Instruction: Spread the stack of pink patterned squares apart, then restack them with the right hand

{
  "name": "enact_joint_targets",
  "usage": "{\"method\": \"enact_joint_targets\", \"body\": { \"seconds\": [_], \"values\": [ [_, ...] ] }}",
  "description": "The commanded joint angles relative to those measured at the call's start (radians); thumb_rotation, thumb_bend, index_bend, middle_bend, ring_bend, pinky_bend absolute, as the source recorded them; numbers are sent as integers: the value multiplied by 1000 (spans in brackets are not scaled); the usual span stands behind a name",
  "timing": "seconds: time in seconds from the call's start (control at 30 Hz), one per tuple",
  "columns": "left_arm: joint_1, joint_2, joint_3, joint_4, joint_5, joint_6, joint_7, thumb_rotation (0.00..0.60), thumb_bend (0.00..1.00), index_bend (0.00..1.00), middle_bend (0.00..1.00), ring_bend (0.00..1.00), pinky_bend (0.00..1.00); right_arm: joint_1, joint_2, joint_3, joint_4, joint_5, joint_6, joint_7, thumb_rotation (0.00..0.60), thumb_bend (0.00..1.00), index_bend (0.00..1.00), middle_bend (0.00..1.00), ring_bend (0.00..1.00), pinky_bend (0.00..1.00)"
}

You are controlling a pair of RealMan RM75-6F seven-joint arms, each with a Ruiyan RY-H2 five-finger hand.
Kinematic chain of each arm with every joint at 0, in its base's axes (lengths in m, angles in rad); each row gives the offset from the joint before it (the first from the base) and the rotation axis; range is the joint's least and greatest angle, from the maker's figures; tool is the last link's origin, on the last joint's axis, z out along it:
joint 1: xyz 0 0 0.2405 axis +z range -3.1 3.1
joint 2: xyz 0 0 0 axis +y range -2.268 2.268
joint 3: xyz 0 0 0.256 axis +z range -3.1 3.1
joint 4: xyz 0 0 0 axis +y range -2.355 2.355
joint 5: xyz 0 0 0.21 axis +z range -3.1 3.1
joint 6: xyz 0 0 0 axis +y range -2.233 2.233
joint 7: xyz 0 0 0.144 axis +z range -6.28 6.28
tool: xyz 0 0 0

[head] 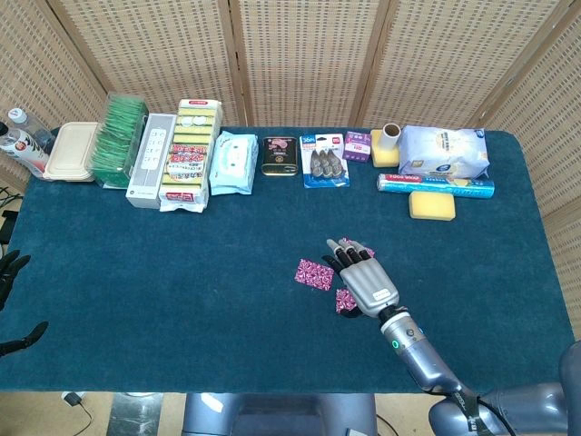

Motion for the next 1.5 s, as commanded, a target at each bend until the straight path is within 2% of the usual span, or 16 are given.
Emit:
{"method": "enact_joint_targets", "body": {
  "seconds": [0.03,0.23,0.8,1.23,1.5],
  "values": [
    [1,-1,0,-1,0,1,2,600,231,0,0,0,63,-26,-28,13,35,33,-7,-22,547,100,308,0,0,55],
    [-1,-1,-1,0,-5,-2,1,600,231,0,0,0,63,-41,-63,35,77,81,-65,-58,546,104,345,0,0,55],
    [-4,-3,0,-2,-5,-8,9,600,232,0,0,0,63,-86,-110,66,133,112,-103,-107,544,105,344,0,0,55],
    [-7,-6,0,-7,-12,-14,24,600,231,0,0,0,63,-102,-157,105,176,187,-129,-145,546,105,332,0,0,60],
    [-5,-6,0,-7,-12,-12,23,600,232,0,0,0,63,-114,-170,110,191,182,-132,-152,546,105,331,0,0,68]
  ]
}}
